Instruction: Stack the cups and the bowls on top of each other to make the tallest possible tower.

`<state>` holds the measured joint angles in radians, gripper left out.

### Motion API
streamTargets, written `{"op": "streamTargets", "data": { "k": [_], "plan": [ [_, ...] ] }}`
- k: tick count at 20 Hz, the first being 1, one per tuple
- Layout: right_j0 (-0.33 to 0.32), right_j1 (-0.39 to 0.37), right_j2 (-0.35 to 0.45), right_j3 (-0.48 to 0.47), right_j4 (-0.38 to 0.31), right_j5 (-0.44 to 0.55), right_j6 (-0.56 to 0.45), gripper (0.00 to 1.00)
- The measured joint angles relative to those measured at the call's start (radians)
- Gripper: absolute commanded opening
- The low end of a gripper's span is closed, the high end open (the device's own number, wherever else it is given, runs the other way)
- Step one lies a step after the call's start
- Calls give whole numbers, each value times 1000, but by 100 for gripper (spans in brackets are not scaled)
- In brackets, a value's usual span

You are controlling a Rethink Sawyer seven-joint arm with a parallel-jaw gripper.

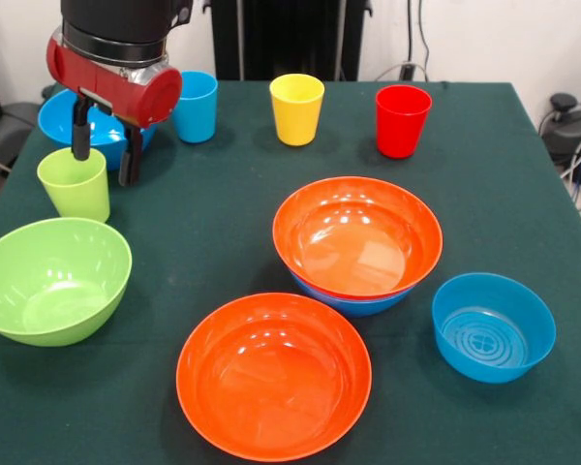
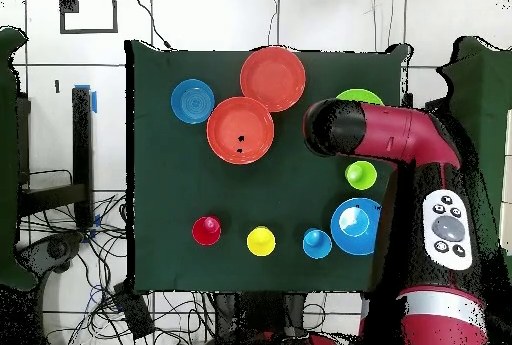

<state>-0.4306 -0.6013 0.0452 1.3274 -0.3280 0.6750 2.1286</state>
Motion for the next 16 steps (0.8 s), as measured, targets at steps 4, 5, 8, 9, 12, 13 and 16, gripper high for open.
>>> {"op": "streamTargets", "data": {
  "k": [4,5,8,9,12,13,16],
  "plan": [
    [0,0,11,0,0,-10,0,100],
    [0,0,14,0,0,-12,0,100],
    [0,0,23,0,0,-19,0,100],
    [0,0,26,0,0,-20,0,100],
    [0,0,27,0,0,-21,0,100],
    [1,0,27,0,-3,-22,0,100],
    [3,0,25,0,-13,-21,0,100]
  ]
}}
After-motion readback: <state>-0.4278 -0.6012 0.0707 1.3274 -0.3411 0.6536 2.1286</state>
